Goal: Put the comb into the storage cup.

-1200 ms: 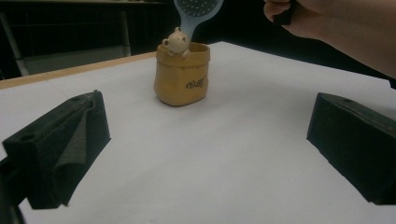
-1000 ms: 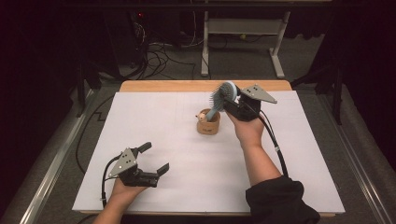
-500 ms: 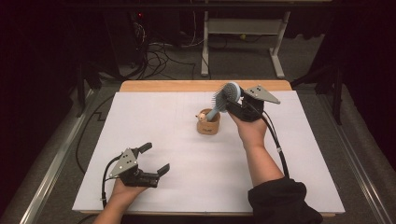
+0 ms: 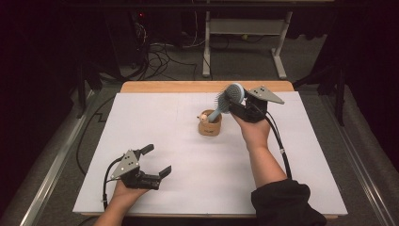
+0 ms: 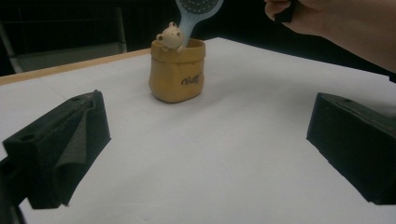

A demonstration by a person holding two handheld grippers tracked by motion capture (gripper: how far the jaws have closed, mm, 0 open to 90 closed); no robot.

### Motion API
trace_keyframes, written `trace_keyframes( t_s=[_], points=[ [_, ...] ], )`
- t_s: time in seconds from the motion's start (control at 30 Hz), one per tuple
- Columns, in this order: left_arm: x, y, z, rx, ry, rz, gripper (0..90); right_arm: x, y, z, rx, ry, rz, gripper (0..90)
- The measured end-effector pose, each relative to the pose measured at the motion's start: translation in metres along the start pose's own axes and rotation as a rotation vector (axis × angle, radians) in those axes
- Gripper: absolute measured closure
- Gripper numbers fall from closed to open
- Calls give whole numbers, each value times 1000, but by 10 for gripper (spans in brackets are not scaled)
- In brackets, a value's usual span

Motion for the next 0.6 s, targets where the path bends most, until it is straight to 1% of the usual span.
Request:
trace_keyframes(
  t_s=[0.17, 0.6],
  points=[
    [0, 0, 0, 2, 1, 1, 4, -1, 0, -1, 4, -9, -2, 402],
    [1, -1, -1, 9, 4, 2, 5, -5, 2, -1, 13, -15, -10, 392]
  ],
)
Point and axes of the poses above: each handheld gripper's, and its own axes: y roughly backward along the jaws, z roughly out of its top, x roughly to its left, the point moved 8 cm from there along -y, roughly forward along the jaws, and after that the axes turned 10 degrees about y, right-handed, at the moved point
